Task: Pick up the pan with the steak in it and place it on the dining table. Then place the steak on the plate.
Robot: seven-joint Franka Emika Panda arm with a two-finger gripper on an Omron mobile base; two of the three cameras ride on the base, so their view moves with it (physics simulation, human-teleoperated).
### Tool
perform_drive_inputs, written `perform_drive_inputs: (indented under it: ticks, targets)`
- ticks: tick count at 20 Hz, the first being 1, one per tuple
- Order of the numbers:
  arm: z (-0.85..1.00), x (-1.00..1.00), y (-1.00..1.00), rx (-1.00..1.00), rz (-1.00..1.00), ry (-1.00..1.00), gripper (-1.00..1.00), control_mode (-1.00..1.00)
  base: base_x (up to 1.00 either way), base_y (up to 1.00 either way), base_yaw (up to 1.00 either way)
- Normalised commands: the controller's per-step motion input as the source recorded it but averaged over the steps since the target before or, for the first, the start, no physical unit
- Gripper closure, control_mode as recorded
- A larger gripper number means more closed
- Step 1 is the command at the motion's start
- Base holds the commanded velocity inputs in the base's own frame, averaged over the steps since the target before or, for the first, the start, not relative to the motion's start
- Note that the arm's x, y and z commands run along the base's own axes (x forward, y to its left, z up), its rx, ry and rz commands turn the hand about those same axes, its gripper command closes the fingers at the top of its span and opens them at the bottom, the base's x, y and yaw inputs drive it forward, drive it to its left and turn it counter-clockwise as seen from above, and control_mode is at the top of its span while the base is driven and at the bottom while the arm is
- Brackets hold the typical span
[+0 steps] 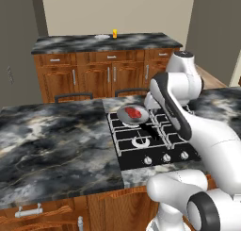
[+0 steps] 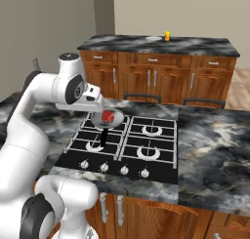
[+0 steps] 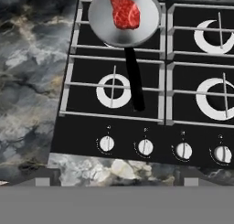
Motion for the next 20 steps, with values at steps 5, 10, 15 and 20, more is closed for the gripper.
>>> perform_drive_inputs:
  ticks: [5,10,15,20]
  targets:
    - [-0.54,0.1,-0.08,0.0,0.0,0.07,-1.0,-1.0,0.0,0.0,0.0]
    - [-0.51,0.25,-0.06,0.0,0.0,0.08,-1.0,-1.0,0.0,0.0,0.0]
    - [-0.49,0.35,-0.06,0.0,0.0,0.07,-1.0,-1.0,0.0,0.0,0.0]
    - [-0.5,0.43,-0.12,0.0,0.0,0.04,-1.0,-1.0,0.0,0.0,0.0]
